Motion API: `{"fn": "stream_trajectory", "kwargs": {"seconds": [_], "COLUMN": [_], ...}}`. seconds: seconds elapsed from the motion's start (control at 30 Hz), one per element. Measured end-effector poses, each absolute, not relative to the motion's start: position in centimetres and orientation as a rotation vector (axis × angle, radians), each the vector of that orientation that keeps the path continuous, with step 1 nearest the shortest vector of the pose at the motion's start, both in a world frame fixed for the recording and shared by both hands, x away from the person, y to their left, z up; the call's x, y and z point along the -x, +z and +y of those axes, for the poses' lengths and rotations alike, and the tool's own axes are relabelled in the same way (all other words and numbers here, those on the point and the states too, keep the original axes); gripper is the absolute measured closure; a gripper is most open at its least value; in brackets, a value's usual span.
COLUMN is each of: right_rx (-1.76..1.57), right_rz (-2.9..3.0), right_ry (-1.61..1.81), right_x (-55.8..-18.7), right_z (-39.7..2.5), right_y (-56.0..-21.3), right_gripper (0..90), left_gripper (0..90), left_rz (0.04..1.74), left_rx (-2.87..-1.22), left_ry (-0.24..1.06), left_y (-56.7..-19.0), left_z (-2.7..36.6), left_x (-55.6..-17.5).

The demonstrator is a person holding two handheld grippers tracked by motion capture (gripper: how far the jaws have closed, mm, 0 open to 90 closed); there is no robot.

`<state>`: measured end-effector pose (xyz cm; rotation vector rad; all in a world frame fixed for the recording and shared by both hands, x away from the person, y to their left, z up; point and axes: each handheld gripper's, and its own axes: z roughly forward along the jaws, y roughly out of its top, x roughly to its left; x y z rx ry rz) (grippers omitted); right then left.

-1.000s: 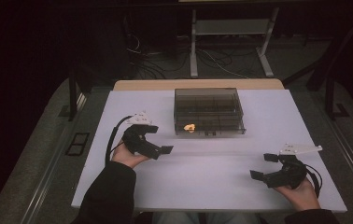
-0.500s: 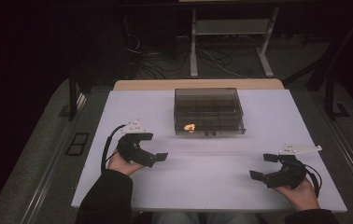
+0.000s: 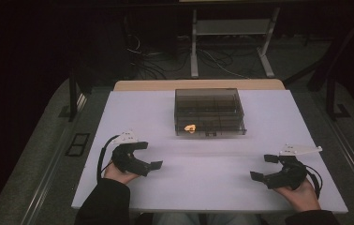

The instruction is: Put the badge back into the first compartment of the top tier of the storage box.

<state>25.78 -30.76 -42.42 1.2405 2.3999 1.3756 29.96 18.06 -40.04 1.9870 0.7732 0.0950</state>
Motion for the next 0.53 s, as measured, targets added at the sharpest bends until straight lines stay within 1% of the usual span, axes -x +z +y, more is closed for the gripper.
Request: {"fn": "stream_trajectory", "kwargs": {"seconds": [0.53], "right_rx": [-1.237], "right_rz": [2.396], "right_ry": [1.386], "right_x": [-25.6], "right_z": [-30.8], "right_y": [-42.3], "right_gripper": [0.2], "left_gripper": [0.0], "left_rz": [0.811], "left_rx": [-1.914], "left_ry": [0.1], "left_y": [-42.3], "left_z": [19.0], "left_x": [-29.0]}}
